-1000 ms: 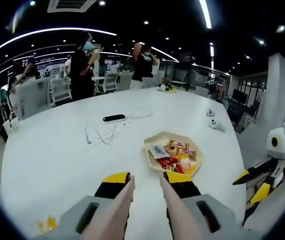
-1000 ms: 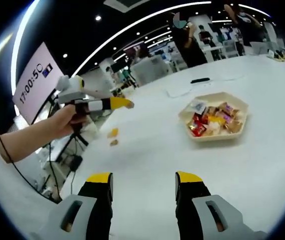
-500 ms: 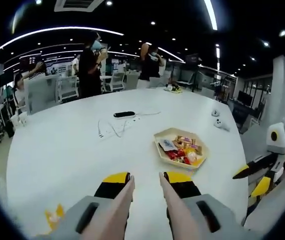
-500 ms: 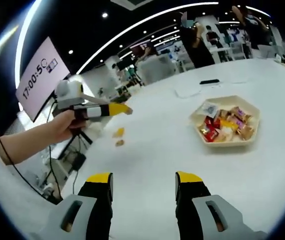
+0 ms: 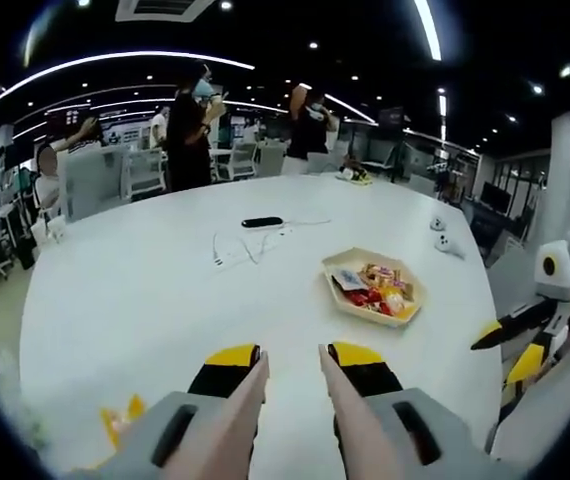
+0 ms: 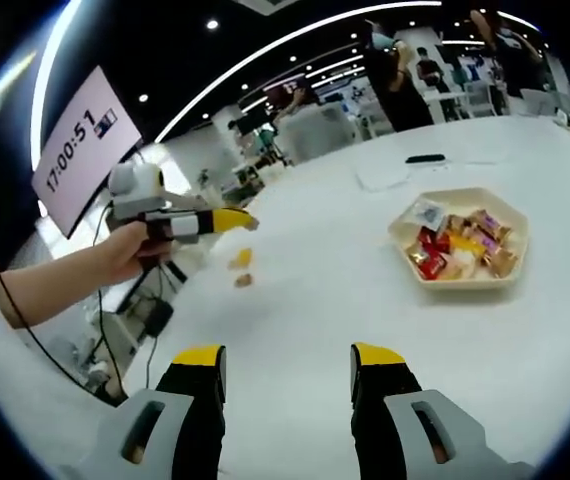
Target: Place the target food into the container with the food tongs after gripping and lifting it, then release it inside without dropping or visibly crushing the food.
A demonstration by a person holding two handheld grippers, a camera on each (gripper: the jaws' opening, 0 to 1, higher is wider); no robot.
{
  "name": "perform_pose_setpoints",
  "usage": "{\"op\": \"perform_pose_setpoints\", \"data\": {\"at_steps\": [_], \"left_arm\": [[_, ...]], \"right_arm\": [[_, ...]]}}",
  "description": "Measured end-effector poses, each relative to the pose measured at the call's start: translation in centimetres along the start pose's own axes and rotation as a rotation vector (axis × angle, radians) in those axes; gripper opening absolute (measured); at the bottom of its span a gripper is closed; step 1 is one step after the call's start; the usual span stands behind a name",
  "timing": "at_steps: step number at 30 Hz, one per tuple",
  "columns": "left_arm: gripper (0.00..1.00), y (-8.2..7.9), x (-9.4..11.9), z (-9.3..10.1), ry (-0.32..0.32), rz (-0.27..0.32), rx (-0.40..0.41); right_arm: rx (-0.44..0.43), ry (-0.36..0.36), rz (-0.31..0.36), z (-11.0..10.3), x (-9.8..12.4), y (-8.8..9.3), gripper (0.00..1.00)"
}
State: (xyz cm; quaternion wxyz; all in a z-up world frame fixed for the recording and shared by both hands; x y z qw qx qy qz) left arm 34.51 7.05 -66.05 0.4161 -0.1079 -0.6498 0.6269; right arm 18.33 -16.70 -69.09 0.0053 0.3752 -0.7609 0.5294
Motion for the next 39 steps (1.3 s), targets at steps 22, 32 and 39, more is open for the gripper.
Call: {"op": "perform_pose_setpoints", "data": {"at_steps": [22,32,39], "left_arm": [[0.27,3.3,0.1,-2.3,0.008,-0.058,-0.078],[0.28,4.8,0.7,-3.6,0.011,-0.074,-0.082],[0.28,5.2,0.9,-4.4,0.028,-0.092,-0.14]], "right_arm": [[-0.014,-0.047,-0.002,-0.6,-1.8,-0.9,0.55],[-0.047,-0.034,-0.013,0.0,-2.1,-0.5,0.55],[-0.039,-0.03,-0.027,0.0,-2.4,-0.5,0.54]]}}
Point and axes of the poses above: the point that each gripper's makers call its tool centre point, and the gripper's own axes: x roughly backward along the fingers, z roughly to its right, y roughly out of its underside, the point moved 9 cm from there along x, roughly backward along the fingers, and after that the axes turned 5 degrees about z, right-handed, at the moved point
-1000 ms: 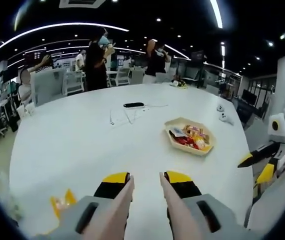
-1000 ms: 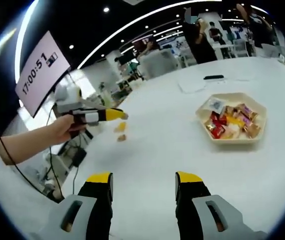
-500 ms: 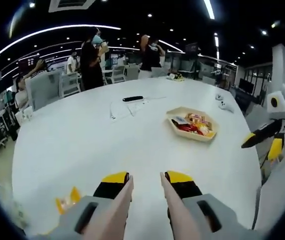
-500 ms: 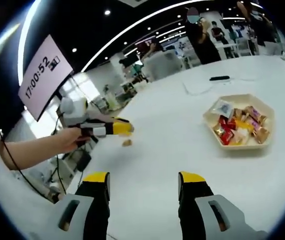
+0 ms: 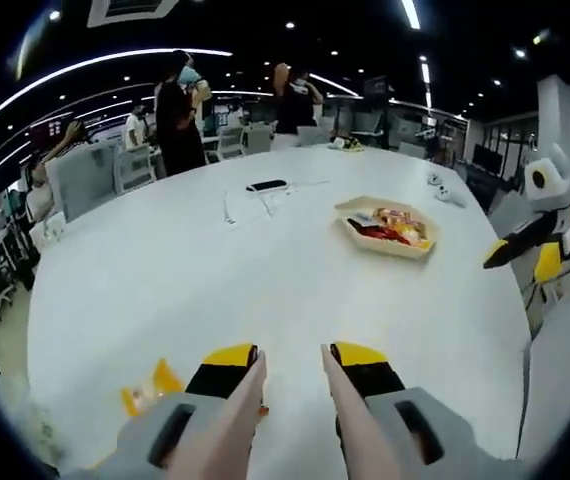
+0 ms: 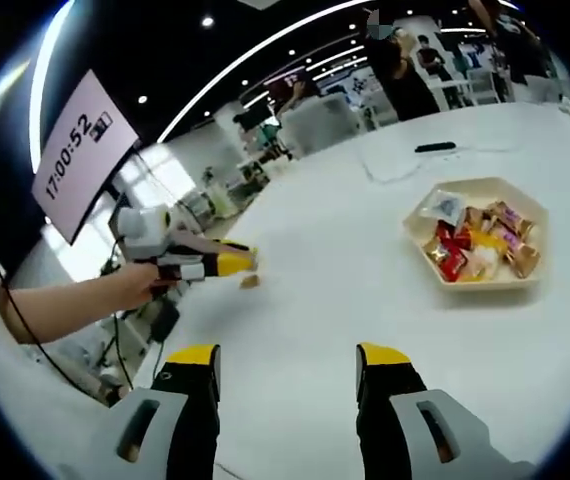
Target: Place the target food into the container with the food tongs after gripping and lifting it, then release it inside without dropping or visibly crushing the food.
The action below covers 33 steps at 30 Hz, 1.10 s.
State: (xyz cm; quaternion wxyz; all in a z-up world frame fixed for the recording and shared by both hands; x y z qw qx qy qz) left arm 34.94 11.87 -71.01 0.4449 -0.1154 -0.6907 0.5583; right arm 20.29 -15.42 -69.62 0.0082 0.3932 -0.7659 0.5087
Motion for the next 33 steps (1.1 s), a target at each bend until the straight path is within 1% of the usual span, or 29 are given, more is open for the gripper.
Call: {"op": "perform_pose_setpoints", "data": {"at_steps": [3,5,7,11,16,21,22,23,26,30,33], "left_arm": [[0.28,0.3,0.1,-0.4,0.001,-0.007,-0.01],[0.27,0.7,0.4,-0.9,-0.033,-0.031,-0.006],[0.27,1.2,0.5,-1.3,-0.031,-0.029,0.009],[0.28,2.1,0.8,-2.0,-0.036,-0.057,0.004],[0.28,2.6,0.9,-2.6,-0.043,-0.064,0.004],[0.28,3.2,0.8,-2.9,-0.034,-0.095,-0.028],[0.28,3.3,1.0,-3.0,-0.039,-0.13,-0.085],[0.28,3.5,0.9,-3.0,-0.031,-0.146,-0.125],[0.28,3.9,0.8,-2.8,-0.014,-0.143,-0.103],[0.28,4.5,0.7,-3.0,-0.002,-0.163,-0.097],[0.28,4.4,0.8,-3.1,-0.003,-0.155,-0.081]], "right_arm": [[-0.013,0.008,0.001,0.3,0.0,0.0,0.54],[-0.013,0.011,-0.001,0.2,0.0,0.0,0.54],[-0.013,0.012,-0.004,0.3,-0.1,0.0,0.54],[-0.005,0.023,-0.007,0.6,-0.2,-0.1,0.54],[-0.01,0.026,-0.011,0.6,-0.3,0.0,0.53],[-0.024,0.033,-0.01,0.8,-0.4,0.1,0.53],[-0.025,0.035,-0.011,0.8,-0.4,0.1,0.53],[-0.027,0.036,-0.017,0.8,-0.5,0.2,0.53],[-0.019,0.034,-0.024,0.8,-0.7,0.0,0.53],[-0.026,0.04,-0.004,0.9,-0.9,-0.3,0.53],[-0.04,0.049,-0.003,1.3,-0.8,0.0,0.52]]}}
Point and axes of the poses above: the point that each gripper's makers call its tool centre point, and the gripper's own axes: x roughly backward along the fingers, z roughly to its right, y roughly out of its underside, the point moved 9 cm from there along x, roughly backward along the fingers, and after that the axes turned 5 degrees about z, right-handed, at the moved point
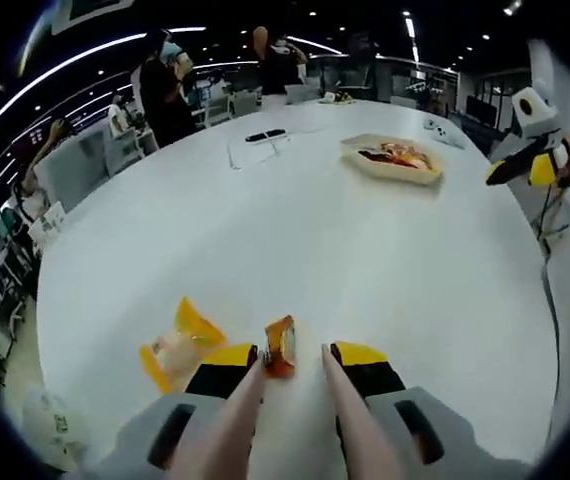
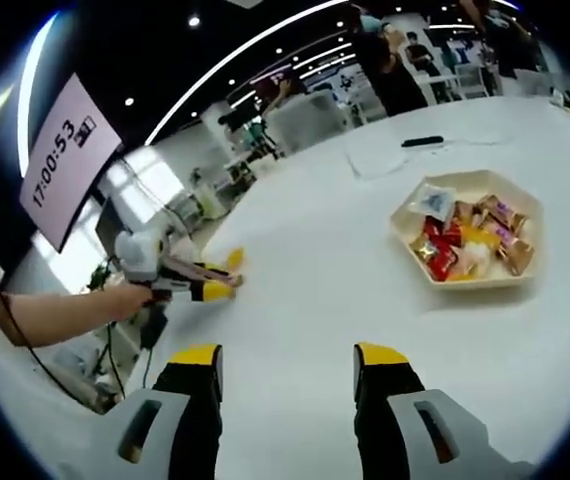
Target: Place the target food into the container with the food tongs after gripping and lifting it, then release it inside without dropping or visibly crushing the food.
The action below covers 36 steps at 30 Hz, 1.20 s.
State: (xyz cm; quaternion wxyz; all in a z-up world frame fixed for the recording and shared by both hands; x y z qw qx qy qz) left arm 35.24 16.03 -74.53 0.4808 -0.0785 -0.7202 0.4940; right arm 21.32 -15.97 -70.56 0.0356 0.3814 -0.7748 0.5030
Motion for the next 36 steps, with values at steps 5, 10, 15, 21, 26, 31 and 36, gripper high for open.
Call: {"op": "perform_pose_setpoints", "data": {"at_steps": [5,10,15,21,26,31,36], "left_arm": [[0.27,0.0,0.0,0.1,-0.011,-0.006,-0.001],[0.22,-0.3,-0.2,0.4,-0.06,-0.022,0.02],[0.18,-0.4,-0.3,0.6,-0.118,-0.032,0.05],[0.17,0.0,-0.1,0.2,-0.168,0.007,0.208],[0.15,-0.2,0.0,0.2,-0.172,-0.028,0.172],[0.15,-0.3,0.3,1.0,-0.174,-0.029,0.199],[0.15,-1.2,1.1,1.5,-0.188,0.006,0.225]], "right_arm": [[-0.029,-0.01,-0.002,-0.1,-0.1,0.3,0.52],[-0.027,-0.013,0.002,0.0,-0.3,0.0,0.52],[-0.037,-0.026,0.012,-0.1,-0.3,-0.1,0.52],[-0.04,-0.035,0.019,-0.1,-0.1,-0.1,0.52],[-0.049,-0.047,0.035,-0.2,0.0,-0.3,0.52],[-0.039,-0.051,0.048,-0.1,0.4,-0.6,0.51],[-0.04,-0.038,0.061,0.8,1.5,-0.6,0.51]]}}
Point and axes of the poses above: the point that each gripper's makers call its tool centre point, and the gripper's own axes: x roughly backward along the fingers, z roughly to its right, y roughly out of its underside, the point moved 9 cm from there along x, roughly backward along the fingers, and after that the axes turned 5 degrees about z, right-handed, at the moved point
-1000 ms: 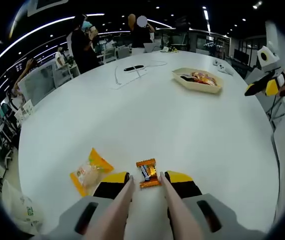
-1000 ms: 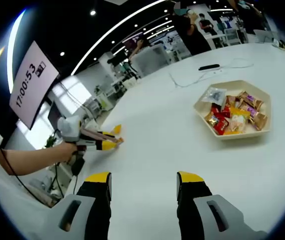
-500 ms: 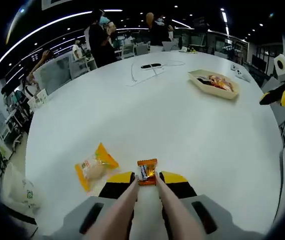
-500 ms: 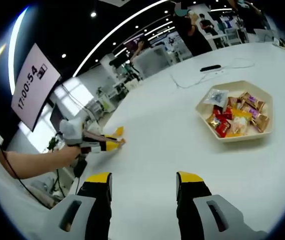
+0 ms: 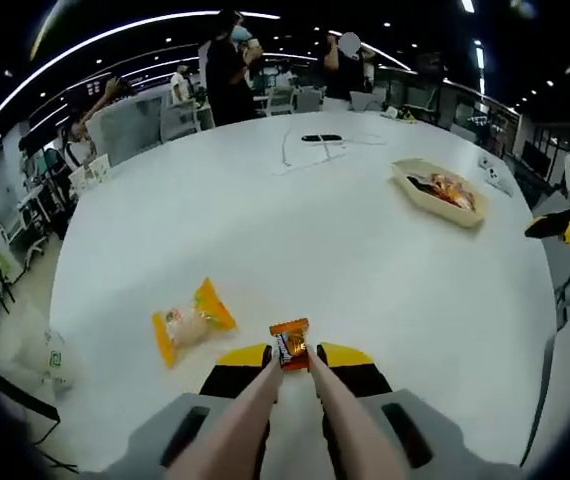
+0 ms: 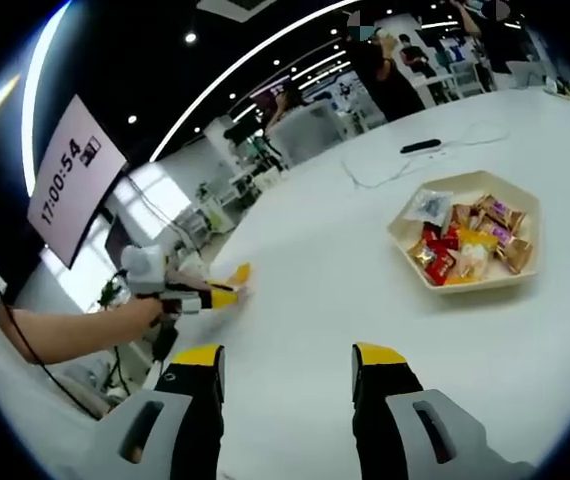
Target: Place the target food into the container with the food tongs after gripping and lifting it, then release it inside without dropping or visibly crushing the food.
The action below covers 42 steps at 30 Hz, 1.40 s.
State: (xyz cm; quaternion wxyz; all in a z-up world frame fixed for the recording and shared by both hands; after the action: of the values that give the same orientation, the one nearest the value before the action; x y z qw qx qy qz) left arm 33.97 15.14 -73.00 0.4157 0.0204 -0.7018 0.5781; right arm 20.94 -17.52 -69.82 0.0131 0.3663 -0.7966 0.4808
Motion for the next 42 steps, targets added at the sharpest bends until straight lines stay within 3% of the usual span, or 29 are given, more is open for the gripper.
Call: {"op": "perform_pose_setpoints", "data": {"at_steps": [4,18,42], "left_arm": [[0.16,-1.2,0.6,0.4,-0.002,0.054,0.059],[0.15,-4.3,2.4,3.6,0.007,0.147,0.088],[0.15,-7.7,1.5,9.4,0.057,0.214,0.082]], "right_arm": [[-0.004,0.005,0.011,0.3,0.5,-0.2,0.51],[0.006,-0.023,0.031,0.4,1.6,-0.1,0.51],[0.004,-0.047,0.004,1.7,4.1,0.8,0.5]]}}
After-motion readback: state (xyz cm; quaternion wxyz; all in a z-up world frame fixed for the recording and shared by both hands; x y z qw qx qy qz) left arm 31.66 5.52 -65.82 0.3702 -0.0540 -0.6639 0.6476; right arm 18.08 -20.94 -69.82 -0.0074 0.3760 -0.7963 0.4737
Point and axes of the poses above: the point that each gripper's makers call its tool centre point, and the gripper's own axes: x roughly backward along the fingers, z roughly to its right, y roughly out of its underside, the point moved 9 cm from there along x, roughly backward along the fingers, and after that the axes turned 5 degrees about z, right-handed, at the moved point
